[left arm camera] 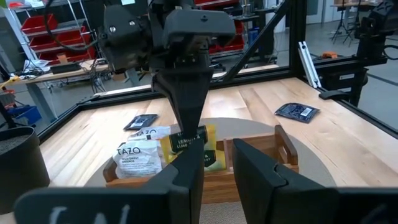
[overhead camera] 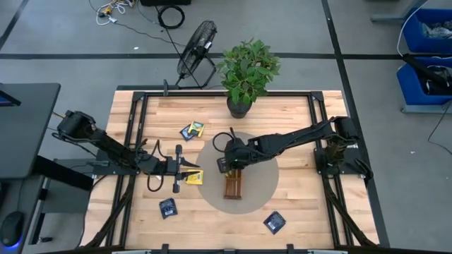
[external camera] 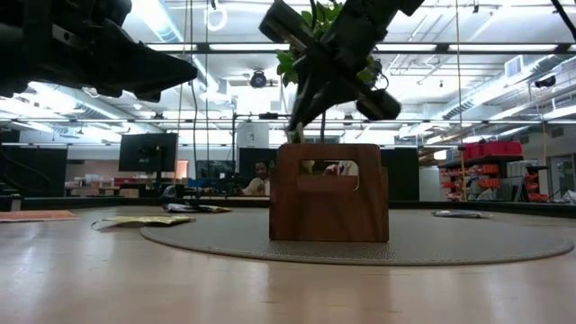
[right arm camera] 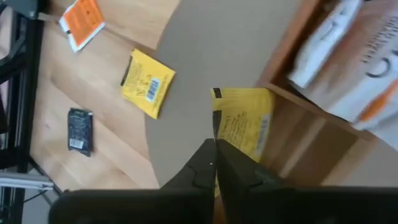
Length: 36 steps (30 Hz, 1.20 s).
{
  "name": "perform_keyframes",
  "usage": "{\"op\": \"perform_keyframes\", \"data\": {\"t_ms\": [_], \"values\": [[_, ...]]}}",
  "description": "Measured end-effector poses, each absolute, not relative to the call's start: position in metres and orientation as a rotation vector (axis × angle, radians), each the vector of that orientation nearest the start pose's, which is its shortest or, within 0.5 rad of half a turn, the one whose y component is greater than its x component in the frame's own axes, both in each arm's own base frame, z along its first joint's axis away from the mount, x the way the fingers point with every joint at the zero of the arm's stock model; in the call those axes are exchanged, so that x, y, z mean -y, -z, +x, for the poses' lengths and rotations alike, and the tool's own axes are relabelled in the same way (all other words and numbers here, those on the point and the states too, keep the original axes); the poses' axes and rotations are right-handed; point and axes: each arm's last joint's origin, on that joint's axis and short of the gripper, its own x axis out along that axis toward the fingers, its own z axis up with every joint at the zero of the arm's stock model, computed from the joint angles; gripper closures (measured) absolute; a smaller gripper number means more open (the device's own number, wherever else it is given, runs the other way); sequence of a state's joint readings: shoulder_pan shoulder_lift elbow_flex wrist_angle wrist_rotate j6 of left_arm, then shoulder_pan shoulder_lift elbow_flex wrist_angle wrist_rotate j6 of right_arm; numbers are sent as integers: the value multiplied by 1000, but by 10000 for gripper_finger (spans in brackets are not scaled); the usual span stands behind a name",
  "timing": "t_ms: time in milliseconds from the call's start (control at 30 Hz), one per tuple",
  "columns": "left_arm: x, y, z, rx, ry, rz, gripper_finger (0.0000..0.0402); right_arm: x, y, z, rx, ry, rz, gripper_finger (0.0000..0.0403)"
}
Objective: Pick & Place Tea
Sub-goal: Put the yellow tea bag into the middle compartment of the middle section wooden organizer
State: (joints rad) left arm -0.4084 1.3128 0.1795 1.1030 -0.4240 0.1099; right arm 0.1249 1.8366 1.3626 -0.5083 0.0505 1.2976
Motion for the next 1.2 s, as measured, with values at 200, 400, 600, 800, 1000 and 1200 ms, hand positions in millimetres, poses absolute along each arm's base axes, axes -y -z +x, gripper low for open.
{"op": "perform_keyframes", "data": {"t_ms": [200, 400, 600, 800, 1000, 1200], "values": [[70, -159, 193, -31, -15, 111, 312, -49, -209, 384, -937, 592, 1084, 371], [70, -159, 192, -32, -14, 112, 312, -50, -209, 385, -947, 566, 1104, 348], [70, -159, 192, -30, -15, 108, 312, -50, -211, 387, -937, 526, 1088, 297], [70, -159, 192, -31, -15, 103, 312, -48, -213, 388, -921, 493, 1000, 224], [70, -158, 192, -37, -14, 101, 312, -68, -218, 383, -834, 522, 749, 198], [70, -158, 192, -39, -15, 86, 312, -96, -224, 374, -765, 532, 575, 197]]}}
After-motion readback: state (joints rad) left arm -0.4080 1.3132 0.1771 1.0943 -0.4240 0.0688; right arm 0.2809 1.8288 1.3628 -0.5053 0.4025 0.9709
